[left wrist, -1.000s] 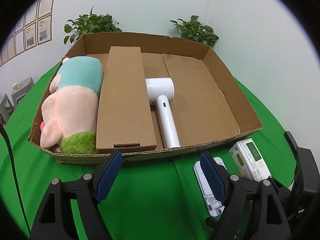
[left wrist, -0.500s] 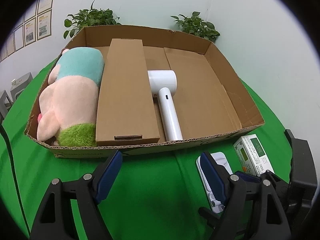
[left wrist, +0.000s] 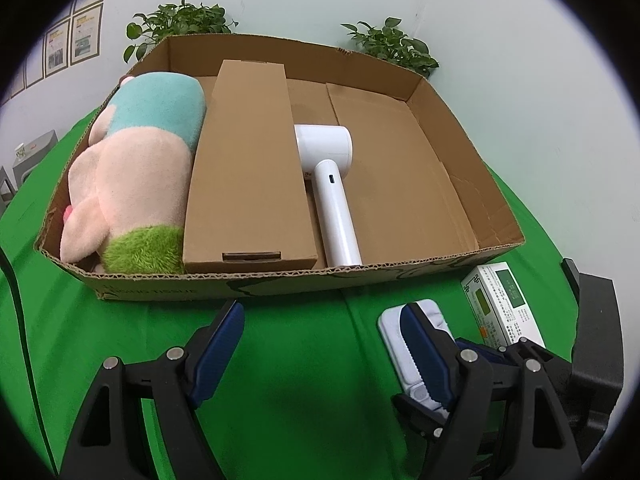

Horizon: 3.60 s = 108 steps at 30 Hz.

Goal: Organize objects
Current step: 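Lower both grippers onto the white folding phone stand and close them, then lift the phone stand with both grippers and carry it into the box, then lower the phone stand beside the hair dryer and open the grippers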

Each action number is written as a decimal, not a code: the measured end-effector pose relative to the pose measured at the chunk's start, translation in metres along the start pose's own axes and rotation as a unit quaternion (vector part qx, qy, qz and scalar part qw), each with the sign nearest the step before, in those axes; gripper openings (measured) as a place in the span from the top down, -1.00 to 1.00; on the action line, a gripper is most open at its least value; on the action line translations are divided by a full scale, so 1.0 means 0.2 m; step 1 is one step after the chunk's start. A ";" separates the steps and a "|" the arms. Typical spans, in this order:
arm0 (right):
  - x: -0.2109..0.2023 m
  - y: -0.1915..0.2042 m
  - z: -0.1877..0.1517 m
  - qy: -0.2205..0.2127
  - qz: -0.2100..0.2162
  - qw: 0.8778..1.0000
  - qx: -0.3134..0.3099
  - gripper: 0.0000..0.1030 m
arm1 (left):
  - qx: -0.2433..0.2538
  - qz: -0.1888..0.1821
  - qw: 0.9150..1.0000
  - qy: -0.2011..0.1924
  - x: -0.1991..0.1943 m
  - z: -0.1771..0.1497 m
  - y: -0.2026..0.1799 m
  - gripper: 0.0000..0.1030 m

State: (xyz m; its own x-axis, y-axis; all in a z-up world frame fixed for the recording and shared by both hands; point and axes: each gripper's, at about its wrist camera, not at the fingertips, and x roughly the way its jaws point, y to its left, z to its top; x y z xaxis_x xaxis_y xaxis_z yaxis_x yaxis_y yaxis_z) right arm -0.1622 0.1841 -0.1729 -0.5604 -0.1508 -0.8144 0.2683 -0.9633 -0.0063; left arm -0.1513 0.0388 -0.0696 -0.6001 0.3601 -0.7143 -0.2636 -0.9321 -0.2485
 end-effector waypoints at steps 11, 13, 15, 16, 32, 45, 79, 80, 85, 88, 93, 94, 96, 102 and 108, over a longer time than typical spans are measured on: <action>-0.08 0.04 -0.08 0.000 0.067 0.998 0.013 -0.34 | -0.050 -0.098 0.992 0.069 0.06 -0.15 0.04 -0.55; -0.09 0.04 -0.09 0.000 0.084 0.996 0.021 -0.33 | -0.052 -0.113 0.989 0.079 0.07 -0.18 0.03 -0.55; -0.10 0.03 -0.10 0.000 0.104 0.994 0.031 -0.33 | -0.059 -0.131 0.986 0.087 0.09 -0.21 0.01 -0.53; -0.11 0.02 -0.11 0.000 0.113 0.993 0.036 -0.33 | -0.064 -0.137 0.984 0.091 0.09 -0.22 0.01 -0.53; -0.13 -0.10 -0.16 -0.007 0.219 0.971 0.100 -0.31 | -0.096 -0.213 0.966 0.108 0.10 -0.29 -0.08 0.39; -0.29 -0.13 -0.08 -0.064 0.213 0.970 0.098 -0.26 | -0.049 -0.216 0.973 0.063 -0.04 -0.14 -0.25 0.55; -0.01 -0.44 0.70 -0.077 0.198 0.973 0.090 -0.26 | -0.042 -0.214 0.974 0.055 0.33 0.55 -0.20 0.55; 0.02 -0.44 0.70 -0.072 0.200 0.973 0.091 -0.25 | -0.044 -0.211 0.975 0.061 0.36 0.55 -0.20 0.55; 0.15 -0.48 0.67 -0.040 0.207 0.972 0.107 -0.24 | -0.047 -0.186 0.977 0.090 0.45 0.52 -0.20 0.55; 0.22 -0.49 0.63 -0.024 0.207 0.971 0.115 -0.21 | -0.043 -0.165 0.979 0.113 0.50 0.49 -0.21 0.55; 0.28 -0.46 0.60 0.001 0.196 0.974 0.114 0.14 | -0.043 -0.129 0.982 0.133 0.55 0.47 -0.20 0.53; 0.27 -0.46 0.61 0.002 0.195 0.974 0.113 0.14 | -0.043 -0.128 0.982 0.133 0.54 0.47 -0.20 0.53; 0.26 -0.45 0.61 0.006 0.192 0.975 0.113 0.14 | -0.037 -0.118 0.983 0.135 0.53 0.46 -0.19 0.54; 0.26 -0.38 0.63 0.019 0.150 0.983 0.107 0.11 | -0.045 -0.099 0.987 0.122 0.45 0.45 -0.12 0.67; 0.29 -0.29 0.67 0.029 0.107 0.989 0.102 -0.20 | -0.065 -0.088 0.988 0.105 0.35 0.45 0.02 0.67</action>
State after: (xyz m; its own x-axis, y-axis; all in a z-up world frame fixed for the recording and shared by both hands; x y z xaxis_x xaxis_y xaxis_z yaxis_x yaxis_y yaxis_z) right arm -0.3144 0.2024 -0.1421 -0.4611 -0.3479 -0.8163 0.2084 -0.9367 0.2815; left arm -0.2629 0.0636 -0.0613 -0.3805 0.5141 -0.7687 -0.2435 -0.8576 -0.4531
